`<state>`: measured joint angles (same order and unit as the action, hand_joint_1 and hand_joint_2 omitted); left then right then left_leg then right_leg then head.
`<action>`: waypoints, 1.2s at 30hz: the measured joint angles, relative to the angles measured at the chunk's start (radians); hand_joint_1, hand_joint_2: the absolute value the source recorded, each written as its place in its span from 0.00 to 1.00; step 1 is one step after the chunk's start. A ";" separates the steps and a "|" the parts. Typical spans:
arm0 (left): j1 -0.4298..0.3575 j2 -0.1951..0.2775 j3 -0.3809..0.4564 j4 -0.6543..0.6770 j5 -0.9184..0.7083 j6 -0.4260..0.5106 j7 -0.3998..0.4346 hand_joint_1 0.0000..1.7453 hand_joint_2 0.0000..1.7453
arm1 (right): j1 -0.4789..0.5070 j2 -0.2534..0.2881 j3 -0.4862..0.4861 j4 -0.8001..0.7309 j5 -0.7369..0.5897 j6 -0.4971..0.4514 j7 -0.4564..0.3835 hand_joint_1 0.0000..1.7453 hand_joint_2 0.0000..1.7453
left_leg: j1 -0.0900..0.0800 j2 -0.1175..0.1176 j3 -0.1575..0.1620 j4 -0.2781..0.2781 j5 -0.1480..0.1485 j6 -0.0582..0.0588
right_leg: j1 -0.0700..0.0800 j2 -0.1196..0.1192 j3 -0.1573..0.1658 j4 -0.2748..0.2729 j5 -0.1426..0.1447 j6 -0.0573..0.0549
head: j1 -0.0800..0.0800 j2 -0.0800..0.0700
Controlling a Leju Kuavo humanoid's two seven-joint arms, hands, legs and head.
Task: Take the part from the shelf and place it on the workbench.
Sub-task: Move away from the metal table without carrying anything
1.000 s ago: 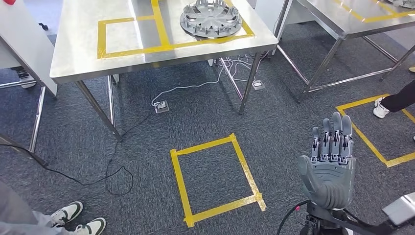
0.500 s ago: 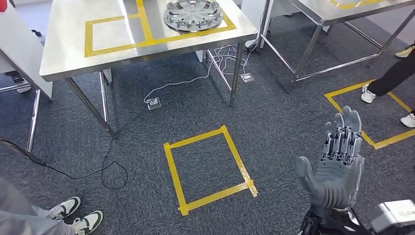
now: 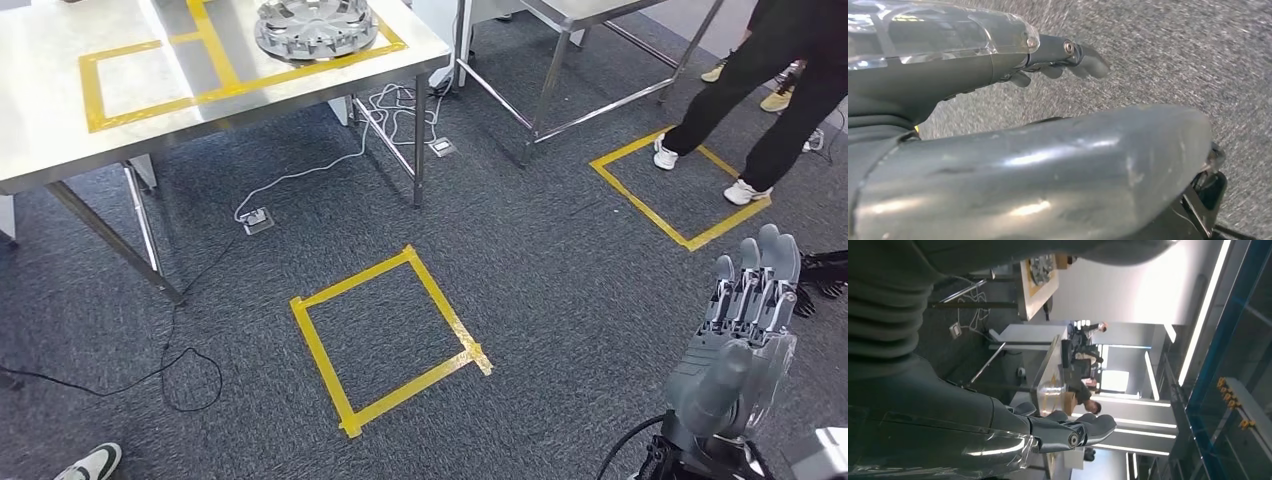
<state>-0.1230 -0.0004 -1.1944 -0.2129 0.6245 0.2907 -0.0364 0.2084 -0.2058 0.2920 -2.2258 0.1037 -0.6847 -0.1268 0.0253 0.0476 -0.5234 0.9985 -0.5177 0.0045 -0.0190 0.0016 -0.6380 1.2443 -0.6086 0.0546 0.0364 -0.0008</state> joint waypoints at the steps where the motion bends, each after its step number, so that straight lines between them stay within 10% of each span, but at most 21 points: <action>1: -0.001 -0.001 0.000 0.000 0.000 0.000 0.000 0.00 0.00 | 0.001 0.001 -0.002 -0.001 0.000 0.000 0.001 0.00 0.00 | 0.002 0.011 0.000 0.000 0.000 -0.003 | -0.004 -0.010 0.033 -0.058 0.035 0.004 | 0.001 0.000; 4: -0.005 -0.005 0.000 0.000 -0.002 -0.005 -0.002 0.00 0.00 | 0.000 0.003 -0.013 -0.008 0.007 0.000 0.007 0.00 0.00 | 0.002 0.038 0.001 0.001 0.001 -0.020 | -0.001 -0.067 0.125 -0.240 0.100 0.000 | 0.009 0.000; 7: -0.005 -0.007 0.000 0.000 -0.006 -0.014 -0.001 0.00 0.00 | -0.001 0.004 -0.016 -0.014 0.025 0.000 0.022 0.00 0.00 | 0.001 0.062 0.002 -0.001 0.002 -0.040 | 0.008 -0.060 0.122 -0.259 0.102 -0.031 | 0.007 0.000; 11: -0.006 -0.008 0.000 0.000 -0.007 -0.016 -0.002 0.00 0.00 | -0.008 0.005 -0.017 -0.027 0.029 0.000 0.013 0.00 0.00 | 0.005 -0.046 -0.053 0.129 -0.087 -0.047 | 0.010 -0.024 0.117 -0.268 0.116 -0.063 | -0.014 0.000; 13: -0.003 -0.006 0.000 0.000 -0.010 -0.021 -0.001 0.00 0.00 | -0.014 0.006 -0.017 -0.029 0.018 0.000 0.004 0.00 0.00 | -0.002 -0.056 -0.118 0.263 -0.138 -0.040 | 0.017 -0.001 0.115 -0.267 0.117 -0.070 | -0.028 0.000; 15: -0.001 -0.003 -0.001 0.000 -0.016 -0.030 0.003 0.00 0.00 | -0.021 0.006 -0.018 -0.029 0.005 0.000 -0.003 0.00 0.00 | -0.008 -0.054 -0.138 0.288 -0.117 -0.032 | 0.024 0.026 0.115 -0.264 0.117 -0.073 | -0.033 0.000; 18: -0.002 0.004 -0.001 0.000 -0.022 -0.046 0.009 0.00 0.00 | -0.034 0.006 -0.020 -0.030 -0.010 0.000 -0.010 0.00 0.00 | -0.008 -0.111 -0.068 0.111 -0.008 -0.013 | 0.029 0.066 0.113 -0.253 0.111 -0.072 | -0.036 0.000; 20: -0.002 0.010 -0.002 0.000 -0.023 -0.052 0.011 0.00 0.00 | -0.040 0.006 -0.020 -0.030 -0.015 0.000 -0.013 0.00 0.00 | -0.006 -0.151 -0.038 0.037 0.010 -0.010 | 0.026 0.092 0.102 -0.243 0.108 -0.064 | -0.034 0.000; 23: -0.003 0.013 -0.002 0.000 -0.024 -0.054 0.013 0.00 0.00 | -0.044 0.006 -0.021 -0.030 -0.018 0.000 -0.017 0.00 0.00 | -0.007 -0.119 -0.030 0.021 0.006 -0.007 | 0.020 0.117 0.086 -0.236 0.108 -0.047 | -0.033 0.000; 27: -0.003 0.016 -0.003 0.000 -0.033 -0.061 0.023 0.00 0.00 | -0.055 0.005 -0.021 -0.030 -0.020 0.000 -0.025 0.00 0.00 | -0.006 -0.046 -0.019 0.014 0.002 0.004 | 0.018 0.017 0.002 -0.063 0.014 -0.022 | -0.010 0.000; 29: -0.002 0.020 -0.003 0.001 -0.032 -0.056 0.033 0.00 0.00 | -0.057 0.005 -0.020 -0.030 -0.022 0.000 -0.032 0.00 0.00 | -0.007 -0.010 -0.016 0.014 -0.003 0.003 | 0.010 0.004 -0.047 0.034 -0.015 -0.013 | -0.003 0.000; 33: -0.008 0.032 -0.003 0.002 -0.027 -0.029 0.058 0.00 0.00 | -0.068 0.006 -0.017 -0.031 -0.009 0.000 -0.048 0.00 0.00 | -0.008 0.042 -0.002 0.014 -0.015 -0.008 | 0.007 -0.035 0.036 -0.139 0.098 -0.016 | 0.006 0.000; 36: -0.011 0.045 -0.003 0.003 -0.031 -0.023 0.077 0.00 0.00 | -0.074 0.006 -0.015 -0.036 0.014 0.000 -0.048 0.00 0.00 | -0.013 0.068 0.004 0.011 -0.020 -0.022 | 0.021 -0.068 0.075 -0.230 0.115 -0.040 | 0.007 0.000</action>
<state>-0.1336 0.0447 -1.1976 -0.2098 0.5935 0.2677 0.0405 0.1347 -0.1996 0.2767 -2.2617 0.1175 -0.6844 -0.1752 0.0125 0.1156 -0.5197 1.0096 -0.5372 -0.0176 0.0020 -0.0659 -0.5627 1.0142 -0.4938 0.0145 0.0432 -0.0008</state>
